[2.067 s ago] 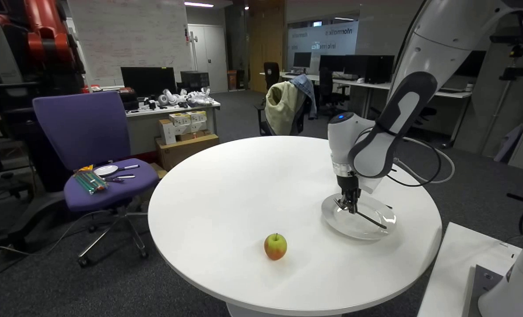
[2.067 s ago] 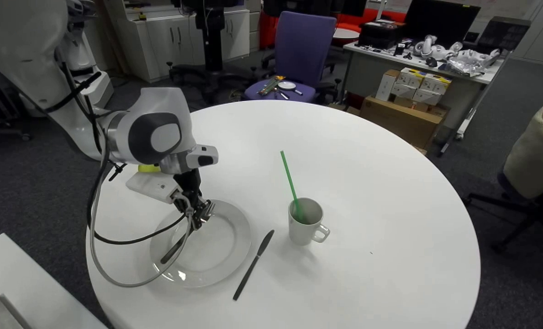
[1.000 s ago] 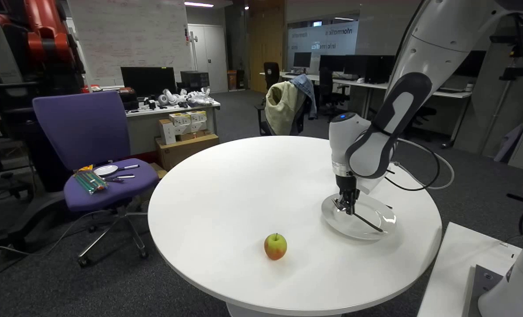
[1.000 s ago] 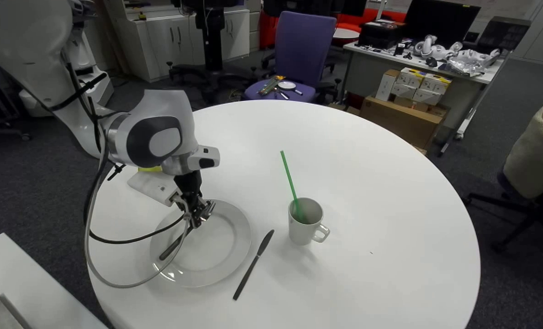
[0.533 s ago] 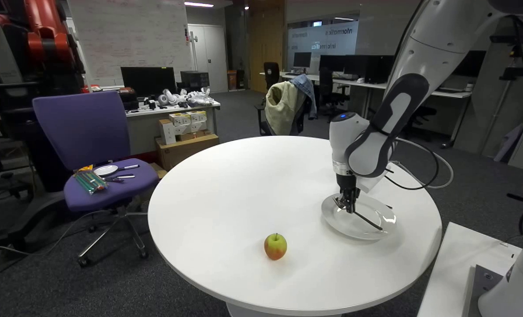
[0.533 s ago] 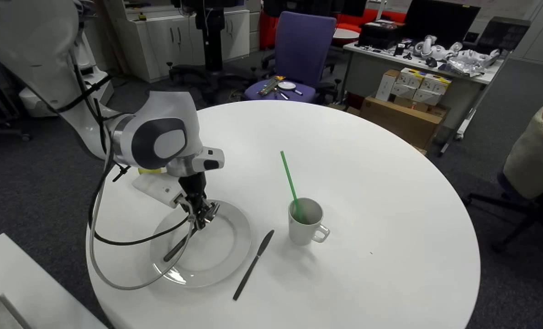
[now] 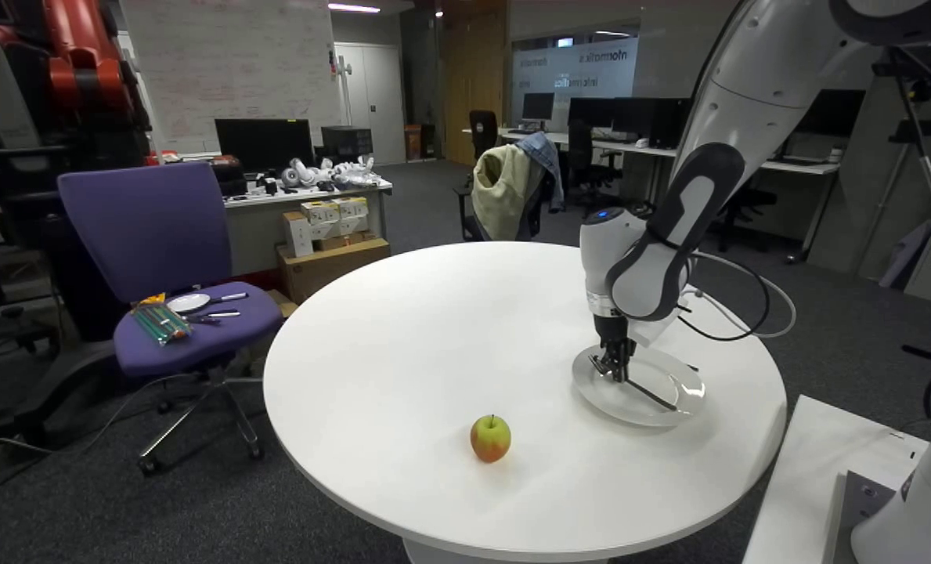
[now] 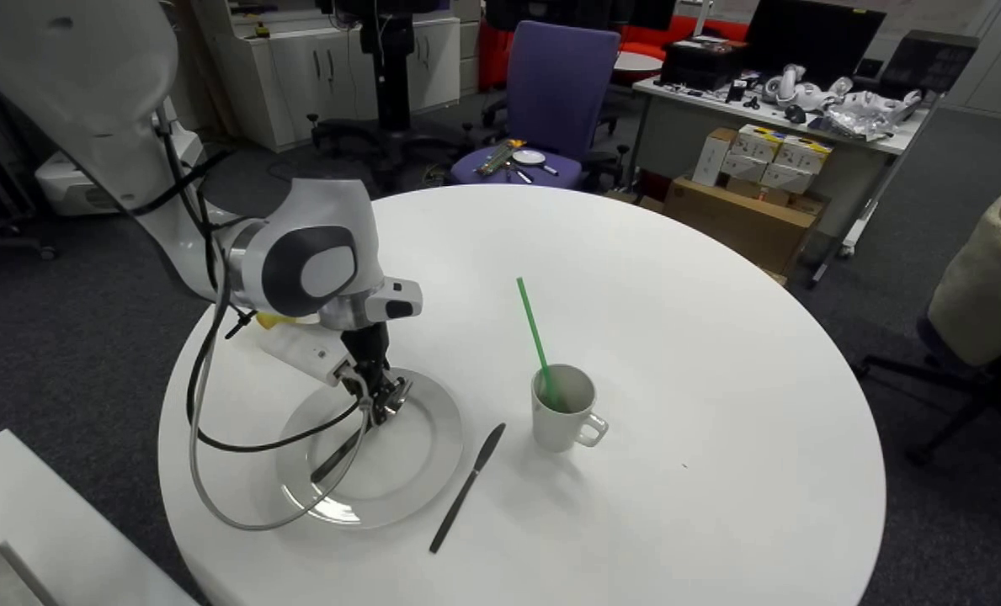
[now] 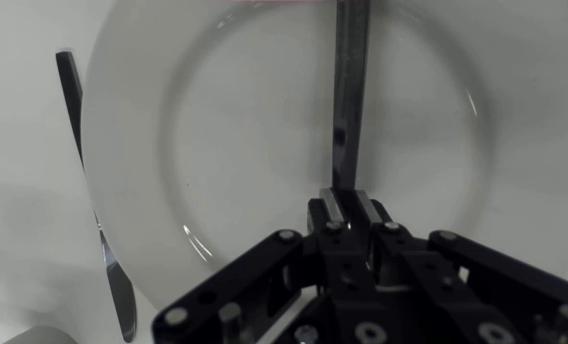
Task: Place the fork on the plate
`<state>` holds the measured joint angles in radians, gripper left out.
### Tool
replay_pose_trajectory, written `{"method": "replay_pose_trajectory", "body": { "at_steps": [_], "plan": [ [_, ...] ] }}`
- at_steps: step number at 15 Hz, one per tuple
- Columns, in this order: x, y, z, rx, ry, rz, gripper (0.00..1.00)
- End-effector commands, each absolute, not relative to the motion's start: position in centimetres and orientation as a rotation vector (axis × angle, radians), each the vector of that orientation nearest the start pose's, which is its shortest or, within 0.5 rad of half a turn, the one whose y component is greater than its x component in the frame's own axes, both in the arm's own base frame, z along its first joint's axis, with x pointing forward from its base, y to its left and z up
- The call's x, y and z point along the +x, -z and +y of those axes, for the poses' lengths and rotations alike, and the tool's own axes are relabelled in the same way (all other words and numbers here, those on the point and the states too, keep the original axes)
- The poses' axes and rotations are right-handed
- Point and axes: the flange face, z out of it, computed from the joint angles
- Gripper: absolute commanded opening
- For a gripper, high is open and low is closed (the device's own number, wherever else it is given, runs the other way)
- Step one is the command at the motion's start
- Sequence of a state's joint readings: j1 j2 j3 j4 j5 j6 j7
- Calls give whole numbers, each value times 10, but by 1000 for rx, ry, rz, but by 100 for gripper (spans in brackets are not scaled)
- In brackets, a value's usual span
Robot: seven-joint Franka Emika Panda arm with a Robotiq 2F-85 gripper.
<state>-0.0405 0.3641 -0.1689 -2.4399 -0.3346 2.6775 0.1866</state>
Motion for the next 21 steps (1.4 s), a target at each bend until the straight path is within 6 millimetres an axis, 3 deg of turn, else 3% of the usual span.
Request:
{"method": "replay_pose_trajectory", "body": {
  "at_steps": [1,21],
  "plan": [
    [465,-148,-99,-3311,-209,115,3],
    [470,-145,-95,-3305,-215,96,3]
  ]
}}
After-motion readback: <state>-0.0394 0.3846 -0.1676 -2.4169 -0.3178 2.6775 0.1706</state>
